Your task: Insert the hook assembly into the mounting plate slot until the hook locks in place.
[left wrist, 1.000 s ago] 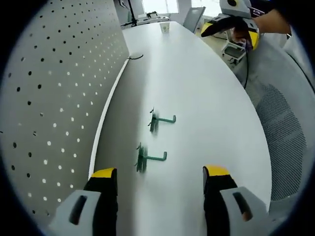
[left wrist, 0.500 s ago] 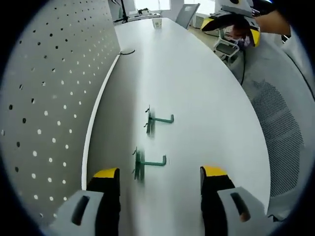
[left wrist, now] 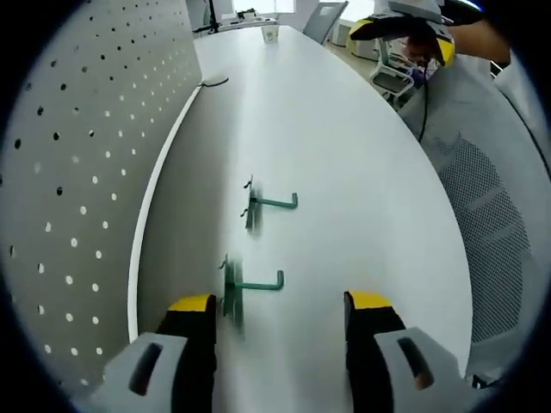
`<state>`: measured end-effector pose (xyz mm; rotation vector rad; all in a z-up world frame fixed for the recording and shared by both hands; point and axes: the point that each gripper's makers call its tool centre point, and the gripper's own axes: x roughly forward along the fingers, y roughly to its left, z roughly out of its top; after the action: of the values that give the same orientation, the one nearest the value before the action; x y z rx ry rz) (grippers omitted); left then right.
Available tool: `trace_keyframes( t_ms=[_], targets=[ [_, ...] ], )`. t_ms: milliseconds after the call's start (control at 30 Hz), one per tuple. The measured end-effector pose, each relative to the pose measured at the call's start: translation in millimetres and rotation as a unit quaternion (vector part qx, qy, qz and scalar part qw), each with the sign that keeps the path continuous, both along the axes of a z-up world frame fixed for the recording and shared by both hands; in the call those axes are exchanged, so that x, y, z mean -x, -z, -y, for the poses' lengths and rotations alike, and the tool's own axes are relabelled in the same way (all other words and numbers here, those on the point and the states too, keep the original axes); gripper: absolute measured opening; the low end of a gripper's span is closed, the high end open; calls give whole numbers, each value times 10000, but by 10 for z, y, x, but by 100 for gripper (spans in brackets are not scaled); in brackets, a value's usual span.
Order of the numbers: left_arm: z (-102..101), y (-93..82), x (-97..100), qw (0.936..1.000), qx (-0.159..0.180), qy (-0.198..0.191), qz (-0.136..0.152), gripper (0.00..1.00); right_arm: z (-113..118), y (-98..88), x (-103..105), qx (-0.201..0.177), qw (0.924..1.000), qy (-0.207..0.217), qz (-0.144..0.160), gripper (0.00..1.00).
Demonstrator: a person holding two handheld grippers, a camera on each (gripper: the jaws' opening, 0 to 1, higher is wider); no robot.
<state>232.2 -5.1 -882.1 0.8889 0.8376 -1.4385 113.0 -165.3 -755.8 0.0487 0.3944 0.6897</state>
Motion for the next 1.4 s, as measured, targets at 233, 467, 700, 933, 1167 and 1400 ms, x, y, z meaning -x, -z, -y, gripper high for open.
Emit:
trace_keyframes(
  t_ms=[233,467,700,933,1167,1400],
  targets=[
    [1,-5,-40,10000,7,-48,-13,56,-7,-36,-1,-112,9999,-4,20,59],
    [4,-23,-159,9994,-26,-339,-15,36,-30,-34,24,-149,9999,-47,2,59],
    [-3,-27,-242,9979,-42,-650,17,24,-33,-26,40,-168,9999,-30,-19,59],
    [-1,-37,-262,9970,-13,-763,100,19,-21,-26,41,-219,9998,8,-29,59],
    [-7,-29,-307,9961,7,-865,151,12,-10,-27,38,-224,9997,42,-27,59],
    [-12,-16,-344,9955,7,-911,246,6,1,-33,35,-254,9996,74,-21,59]
  ],
)
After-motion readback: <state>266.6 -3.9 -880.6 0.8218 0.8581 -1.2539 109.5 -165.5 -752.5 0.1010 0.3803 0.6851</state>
